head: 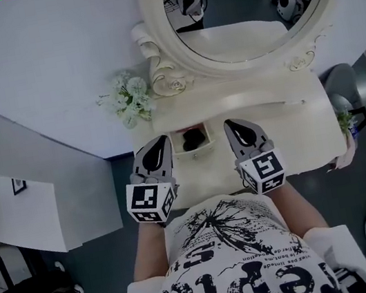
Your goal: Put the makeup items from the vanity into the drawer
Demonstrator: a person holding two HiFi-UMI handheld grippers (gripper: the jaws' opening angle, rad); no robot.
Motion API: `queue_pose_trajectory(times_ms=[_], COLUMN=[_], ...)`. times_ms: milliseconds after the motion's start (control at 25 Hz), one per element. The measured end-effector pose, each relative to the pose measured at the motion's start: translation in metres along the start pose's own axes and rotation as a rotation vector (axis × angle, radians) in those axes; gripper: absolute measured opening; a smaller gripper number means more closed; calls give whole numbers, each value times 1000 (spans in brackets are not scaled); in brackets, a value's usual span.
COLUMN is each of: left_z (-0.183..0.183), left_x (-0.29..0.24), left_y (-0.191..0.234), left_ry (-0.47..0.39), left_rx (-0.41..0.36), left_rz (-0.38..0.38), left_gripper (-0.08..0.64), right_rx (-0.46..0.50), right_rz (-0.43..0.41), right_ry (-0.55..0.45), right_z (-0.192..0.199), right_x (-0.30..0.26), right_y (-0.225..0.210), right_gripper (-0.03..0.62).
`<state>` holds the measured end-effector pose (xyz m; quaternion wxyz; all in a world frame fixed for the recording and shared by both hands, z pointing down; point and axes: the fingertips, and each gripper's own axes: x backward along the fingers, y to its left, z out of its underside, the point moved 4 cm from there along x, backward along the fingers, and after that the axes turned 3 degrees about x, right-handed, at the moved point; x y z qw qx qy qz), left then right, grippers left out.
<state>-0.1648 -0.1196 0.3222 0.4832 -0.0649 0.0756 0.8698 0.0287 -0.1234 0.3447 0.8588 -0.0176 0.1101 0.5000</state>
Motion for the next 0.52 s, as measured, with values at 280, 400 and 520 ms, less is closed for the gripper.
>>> queue_pose_trajectory(times_ms=[280, 400, 520], left_z=[1, 3, 4], left_x=[-2, -4, -6], left_y=[9, 11, 12], left_ry=[-11, -9, -8], left_rx=[9, 12, 16], left_rz=[2, 1, 0], left_gripper=[20, 20, 21], right_rx=[-5, -5, -5], right_rz=[25, 22, 17], right_ry=[33, 38, 43], right_z=[3, 5, 6], right_x=[-11, -13, -16], right_y=[-1, -1, -1], right_gripper=[17, 17, 17])
